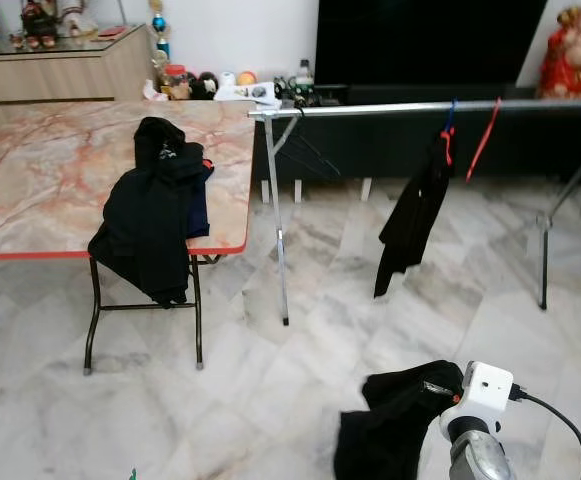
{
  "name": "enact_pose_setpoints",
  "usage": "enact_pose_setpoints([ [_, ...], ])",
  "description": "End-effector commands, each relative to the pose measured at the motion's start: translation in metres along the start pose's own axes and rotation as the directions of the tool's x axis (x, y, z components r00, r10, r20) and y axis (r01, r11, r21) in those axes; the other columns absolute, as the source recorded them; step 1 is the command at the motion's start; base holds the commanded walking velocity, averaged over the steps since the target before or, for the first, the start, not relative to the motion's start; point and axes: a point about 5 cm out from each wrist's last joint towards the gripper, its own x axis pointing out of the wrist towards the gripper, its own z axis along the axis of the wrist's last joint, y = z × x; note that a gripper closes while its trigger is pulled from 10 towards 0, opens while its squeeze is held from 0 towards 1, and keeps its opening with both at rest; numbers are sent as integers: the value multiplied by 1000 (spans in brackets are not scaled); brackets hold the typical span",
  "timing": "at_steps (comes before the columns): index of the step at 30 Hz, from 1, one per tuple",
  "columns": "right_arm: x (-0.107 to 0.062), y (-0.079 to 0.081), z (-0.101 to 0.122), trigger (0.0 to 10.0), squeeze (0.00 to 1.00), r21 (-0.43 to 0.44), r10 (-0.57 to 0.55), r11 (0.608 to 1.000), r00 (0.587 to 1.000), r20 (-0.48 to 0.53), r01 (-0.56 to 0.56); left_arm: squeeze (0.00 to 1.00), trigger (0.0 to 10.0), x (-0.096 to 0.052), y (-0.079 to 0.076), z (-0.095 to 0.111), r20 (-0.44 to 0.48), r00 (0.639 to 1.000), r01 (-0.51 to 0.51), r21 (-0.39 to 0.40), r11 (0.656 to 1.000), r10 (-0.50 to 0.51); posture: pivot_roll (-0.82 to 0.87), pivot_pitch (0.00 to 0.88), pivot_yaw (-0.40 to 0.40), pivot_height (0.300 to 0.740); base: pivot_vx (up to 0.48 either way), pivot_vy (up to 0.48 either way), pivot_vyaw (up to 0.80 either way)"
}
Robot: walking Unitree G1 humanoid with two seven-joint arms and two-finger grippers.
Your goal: Hang hanger
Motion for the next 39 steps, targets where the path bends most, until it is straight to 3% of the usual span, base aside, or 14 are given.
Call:
enact_pose_setpoints([
  [1,5,8,11,10000,0,4,20,1000,999,42,-20,0,10000,-3,11,-5,-10,1000,-18,5,1000,18,206,0,18,740,0,352,0],
  [10,6,8,12,10000,0,4,19,1000,999,46,-19,0,10000,-6,17,-13,-23,999,-23,4,1000,23,209,0,13,740,0,356,0],
  [34,7,9,15,10000,0,-1,27,1000,998,61,-27,0,10000,-2,4,-7,-25,1000,-7,48,999,8,171,0,30,740,0,355,0],
  [39,7,9,16,10000,0,-4,29,1000,997,69,-29,0,10000,-1,3,-6,-21,1000,-9,58,998,11,173,0,27,740,0,0,0],
])
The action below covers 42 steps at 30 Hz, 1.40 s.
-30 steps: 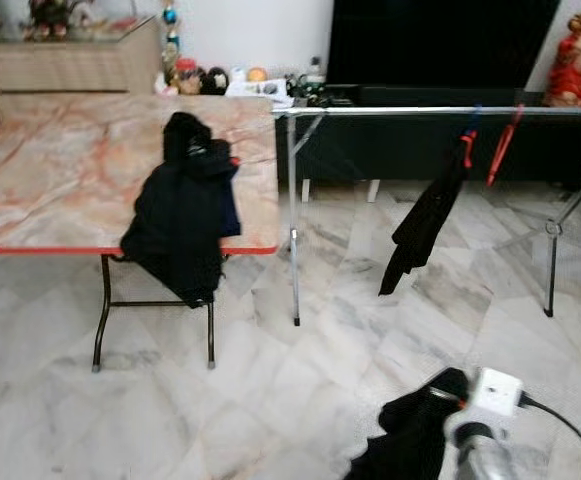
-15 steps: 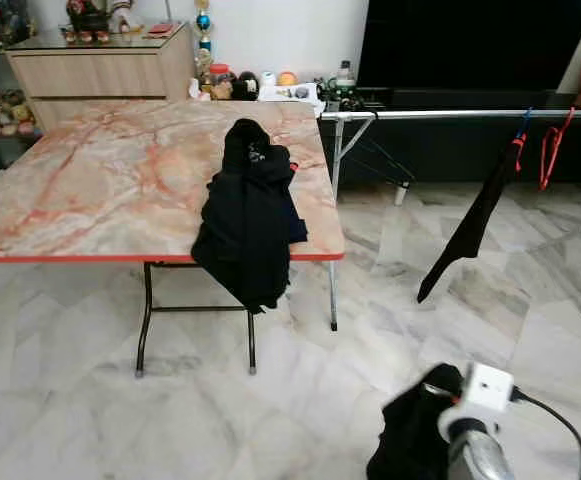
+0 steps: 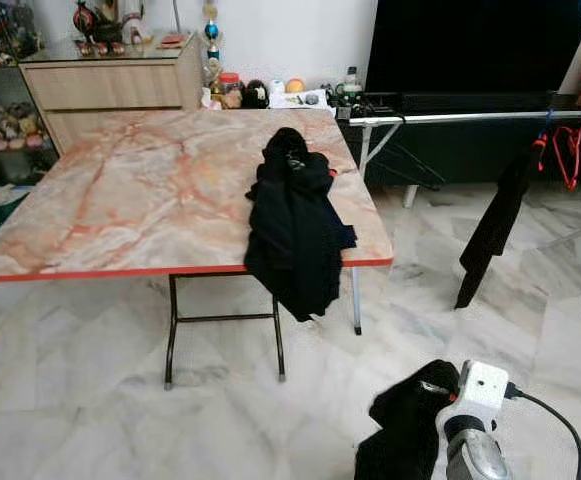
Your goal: Hang hanger
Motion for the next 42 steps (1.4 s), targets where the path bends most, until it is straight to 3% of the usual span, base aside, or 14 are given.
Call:
enact_pose_setpoints([
  [1,1,-4,5,10000,0,-1,-14,1000,999,30,14,0,10000,0,0,-1,-9,1000,5,12,1000,-5,175,0,25,740,0,0,0],
  [6,1,-4,9,10000,0,-12,-21,1000,998,57,22,0,10000,0,-1,0,3,1000,11,-4,1000,-11,175,0,23,740,0,0,200],
  [25,1,-5,11,10000,0,3,-31,1000,997,67,31,0,10000,3,-8,18,34,999,29,-18,999,-28,177,0,24,740,0,0,800],
  [30,1,-6,15,10000,0,15,-44,999,995,93,42,0,10000,3,-7,22,49,998,32,-28,999,-30,170,0,20,740,0,0,160],
  [34,1,-3,32,10000,0,-40,-48,998,981,188,57,0,10000,3,-3,24,60,998,29,-32,999,-27,167,0,11,740,0,0,0],
  [39,1,14,62,10000,0,-132,9,991,943,333,37,0,10000,2,-2,25,67,997,27,-37,999,-24,164,0,9,740,328,0,0],
  [42,2,31,105,10000,0,-141,40,989,874,483,33,0,10000,3,-4,27,75,997,28,-35,999,-26,161,0,9,740,386,0,0],
])
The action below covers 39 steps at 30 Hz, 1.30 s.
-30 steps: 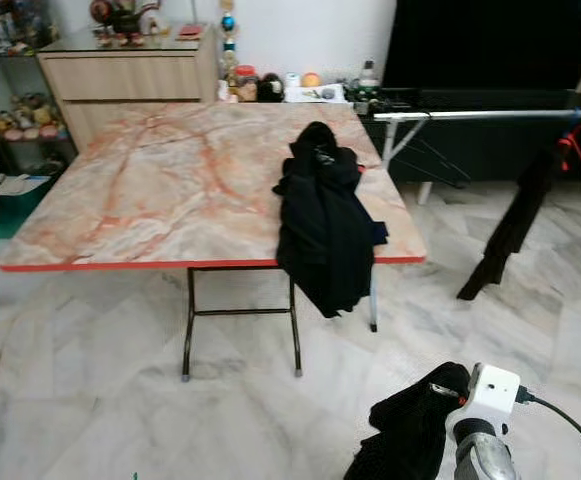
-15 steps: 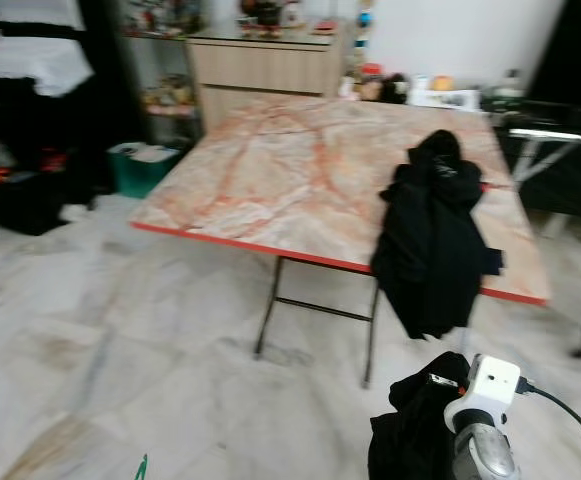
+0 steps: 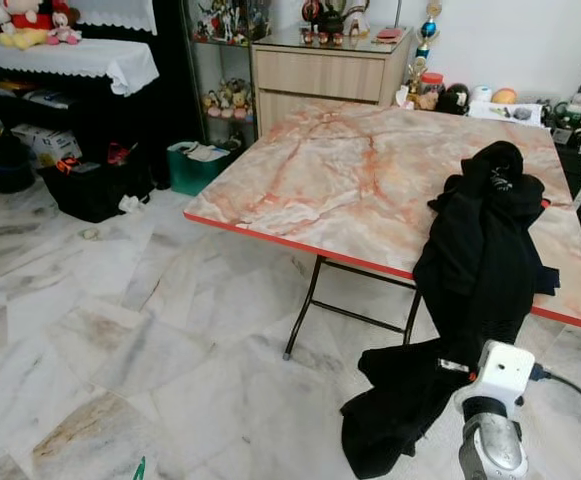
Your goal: Hang hanger
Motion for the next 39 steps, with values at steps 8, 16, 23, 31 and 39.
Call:
enact_pose_setpoints([
  [8,42,12,89,10000,0,5,-73,997,948,310,75,0,10000,5,-19,12,42,999,18,-7,1000,-17,162,0,6,740,398,0,0],
  [16,57,21,119,10000,0,9,-88,996,932,350,91,0,10000,6,-26,15,44,999,31,3,1000,-32,150,0,14,740,434,0,0],
  [23,80,50,171,10000,0,42,8,999,888,460,-30,0,10000,5,-17,15,42,999,25,5,1000,-25,149,0,18,740,452,0,0],
  [31,83,54,176,10000,0,45,19,998,885,464,-45,0,10000,4,-17,15,42,999,26,6,1000,-26,149,0,18,740,434,0,0],
  [39,117,76,221,10000,0,-32,103,995,887,449,-99,0,10000,4,-16,13,37,999,31,12,999,-31,165,0,6,740,455,0,0],
])
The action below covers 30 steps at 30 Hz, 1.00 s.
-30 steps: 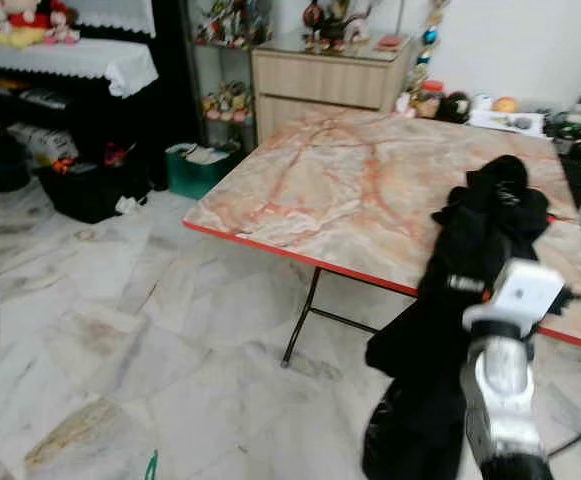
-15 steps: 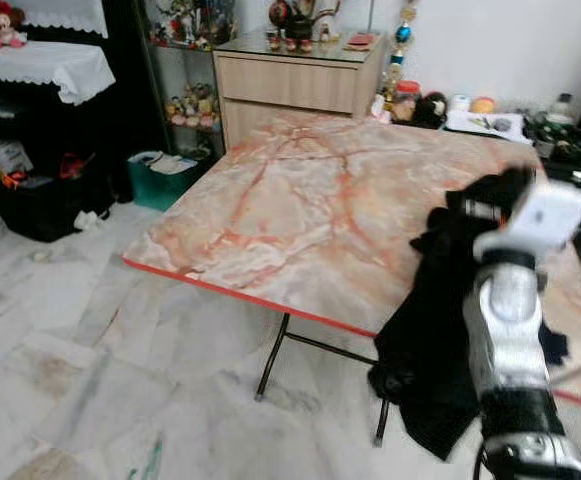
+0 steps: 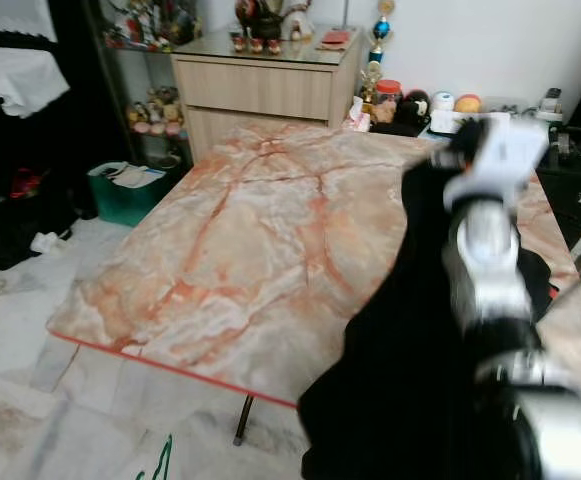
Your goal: Hang hanger
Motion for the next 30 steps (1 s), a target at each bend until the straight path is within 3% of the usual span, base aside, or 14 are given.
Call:
enact_pose_setpoints([
  [1,1,5,-3,10000,0,-22,29,999,999,-21,-30,0,10000,-2,4,-7,-23,1000,-13,-2,1000,13,166,0,5,740,450,0,0],
  [3,0,5,-5,10000,0,-18,31,999,999,-26,-31,0,10000,-2,4,-7,-23,1000,-14,-3,1000,14,167,0,5,740,444,0,0],
  [9,-29,10,-58,10000,0,-82,73,992,960,-270,-98,0,10000,-2,4,-11,-34,999,-3,0,1000,3,164,0,2,740,0,0,0],
  [10,-36,10,-66,10000,0,-77,72,992,950,-303,-100,0,10000,-2,4,-12,-35,999,-3,-3,1000,3,166,0,4,740,0,0,0],
  [11,-54,8,-84,10000,0,-76,67,992,927,-370,-103,0,10000,-3,4,-14,-43,999,1,-3,1000,-1,163,0,3,740,0,0,0],
  [15,-73,6,-98,10000,0,-73,67,992,905,-419,-107,0,10000,-3,5,-16,-47,999,4,-7,1000,-4,164,0,2,740,0,0,0],
  [16,-97,2,-112,10000,0,-71,79,989,872,-482,-129,0,10000,-4,5,-17,-50,999,3,-10,1000,-3,162,0,1,740,0,0,0],
  [20,-128,-1,-123,10000,0,-30,116,987,833,-541,-157,0,10000,-4,5,-18,-53,999,3,-6,1000,-3,154,0,3,740,0,0,0],
  [21,-146,-1,-123,10000,976,-4,144,984,815,-562,-176,0,10000,-4,5,-17,-54,999,4,-1,1000,-4,150,0,5,740,0,0,0],
  [30,-177,-6,-102,10000,1000,-26,95,991,838,-538,-130,0,10000,-4,5,-17,-52,999,12,8,1000,-12,135,0,8,740,0,0,0],
])
